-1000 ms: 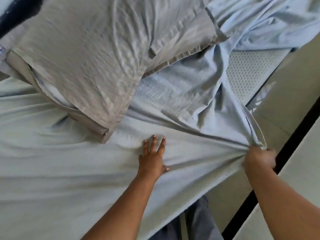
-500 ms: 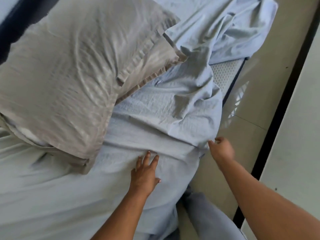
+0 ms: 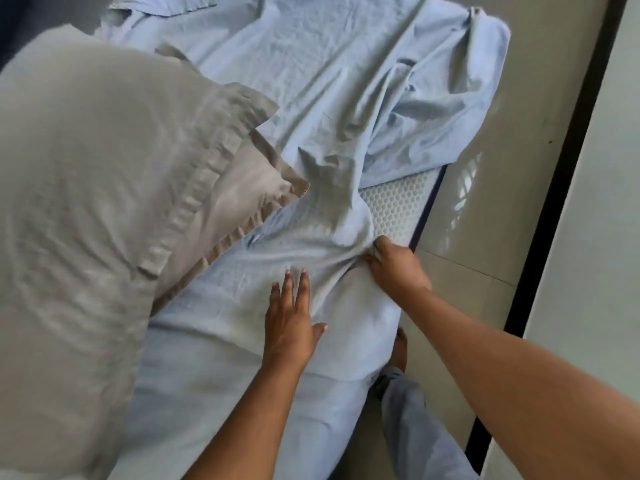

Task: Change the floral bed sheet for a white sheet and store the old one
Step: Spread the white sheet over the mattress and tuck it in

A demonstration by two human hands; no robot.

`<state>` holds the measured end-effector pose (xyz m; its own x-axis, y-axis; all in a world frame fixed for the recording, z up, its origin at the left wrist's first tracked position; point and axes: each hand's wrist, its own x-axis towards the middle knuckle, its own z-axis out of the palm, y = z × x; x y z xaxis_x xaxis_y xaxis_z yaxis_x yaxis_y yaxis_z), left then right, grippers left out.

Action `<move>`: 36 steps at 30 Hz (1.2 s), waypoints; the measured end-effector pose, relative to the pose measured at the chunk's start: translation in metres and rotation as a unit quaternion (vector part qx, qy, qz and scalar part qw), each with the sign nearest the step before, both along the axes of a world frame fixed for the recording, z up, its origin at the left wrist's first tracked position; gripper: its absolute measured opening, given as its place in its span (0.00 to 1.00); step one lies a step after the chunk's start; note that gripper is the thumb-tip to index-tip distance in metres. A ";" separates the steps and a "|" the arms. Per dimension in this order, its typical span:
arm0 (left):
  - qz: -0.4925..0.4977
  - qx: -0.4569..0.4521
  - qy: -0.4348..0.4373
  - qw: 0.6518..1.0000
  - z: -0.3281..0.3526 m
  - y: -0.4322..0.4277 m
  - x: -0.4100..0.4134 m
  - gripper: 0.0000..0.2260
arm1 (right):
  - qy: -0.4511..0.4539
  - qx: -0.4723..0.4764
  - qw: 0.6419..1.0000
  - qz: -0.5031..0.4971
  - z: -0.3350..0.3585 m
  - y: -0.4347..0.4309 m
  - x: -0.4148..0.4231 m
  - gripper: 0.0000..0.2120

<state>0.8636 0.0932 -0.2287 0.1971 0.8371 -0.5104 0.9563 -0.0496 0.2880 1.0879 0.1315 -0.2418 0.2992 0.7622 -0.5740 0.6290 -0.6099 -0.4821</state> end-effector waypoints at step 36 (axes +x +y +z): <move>0.029 -0.256 -0.108 0.960 -0.014 0.105 0.067 0.38 | 0.675 -0.040 0.622 -0.395 0.044 0.125 0.061 0.36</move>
<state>0.9310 0.1985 -0.2423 0.3055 0.4995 -0.8107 0.8687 0.2024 0.4521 1.1490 0.2568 -0.1977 -0.2344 0.6359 -0.7353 -0.8270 -0.5281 -0.1930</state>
